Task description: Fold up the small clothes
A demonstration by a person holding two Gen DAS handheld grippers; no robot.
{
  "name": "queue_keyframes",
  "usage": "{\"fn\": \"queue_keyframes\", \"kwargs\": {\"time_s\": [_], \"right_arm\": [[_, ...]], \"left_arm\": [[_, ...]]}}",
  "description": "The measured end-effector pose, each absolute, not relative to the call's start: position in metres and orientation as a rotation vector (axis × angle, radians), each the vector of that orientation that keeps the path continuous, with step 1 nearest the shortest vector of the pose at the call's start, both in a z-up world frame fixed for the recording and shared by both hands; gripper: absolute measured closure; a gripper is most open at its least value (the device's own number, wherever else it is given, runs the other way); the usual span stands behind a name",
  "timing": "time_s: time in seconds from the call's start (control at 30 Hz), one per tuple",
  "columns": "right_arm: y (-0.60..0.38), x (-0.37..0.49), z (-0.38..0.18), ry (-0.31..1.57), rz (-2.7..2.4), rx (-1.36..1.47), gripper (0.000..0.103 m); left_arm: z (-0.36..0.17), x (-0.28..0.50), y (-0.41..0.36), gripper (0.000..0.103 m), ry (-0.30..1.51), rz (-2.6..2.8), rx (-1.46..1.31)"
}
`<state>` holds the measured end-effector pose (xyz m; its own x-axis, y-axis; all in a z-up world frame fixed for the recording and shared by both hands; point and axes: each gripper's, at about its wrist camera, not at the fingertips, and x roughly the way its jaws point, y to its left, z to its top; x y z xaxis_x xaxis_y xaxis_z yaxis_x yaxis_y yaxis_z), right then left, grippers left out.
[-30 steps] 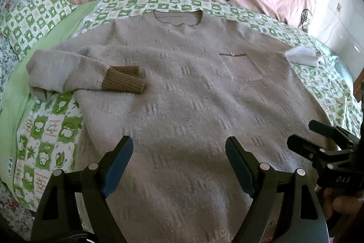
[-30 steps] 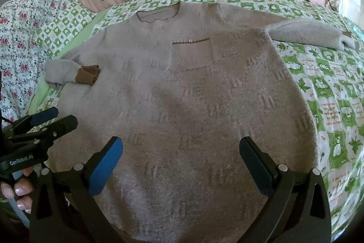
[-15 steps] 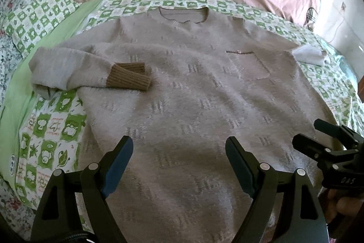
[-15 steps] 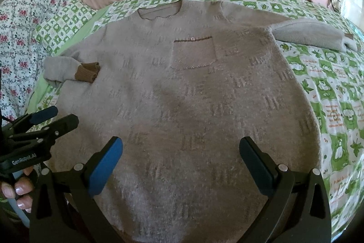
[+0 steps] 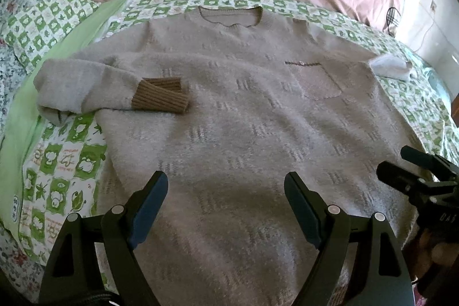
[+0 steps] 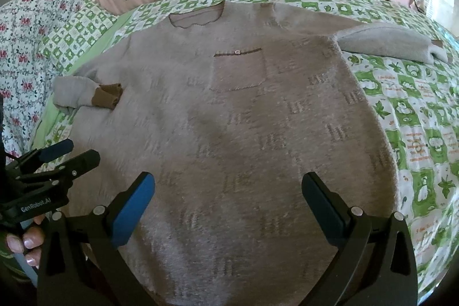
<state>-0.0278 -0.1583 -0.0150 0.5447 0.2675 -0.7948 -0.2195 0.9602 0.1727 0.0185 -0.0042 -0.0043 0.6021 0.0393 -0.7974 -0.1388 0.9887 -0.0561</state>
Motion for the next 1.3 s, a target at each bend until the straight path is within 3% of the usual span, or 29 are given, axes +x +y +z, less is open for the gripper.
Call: {"fn": "queue_keyframes", "kwargs": {"time_s": [0.53, 1.07, 1.17, 1.3], "right_arm": [[-0.193, -0.015, -0.009, 0.954, 0.264, 0.155, 0.001], [-0.342, 0.084, 0.026, 0.888, 0.018, 0.384, 0.002], [-0.386, 0.118, 0.039, 0.832, -0.065, 0.424, 0.004], [-0.443, 0.169, 0.048, 0.784, -0.190, 0.478, 0.018]], "left_arm": [[-0.005, 0.039, -0.001, 0.019, 0.944, 0.099, -0.114], [-0.008, 0.070, 0.001, 0.019, 0.978, 0.100, -0.122], [-0.013, 0.074, 0.002, 0.019, 0.984, 0.111, -0.120], [-0.020, 0.079, 0.006, 0.019, 0.997, 0.131, -0.124]]}}
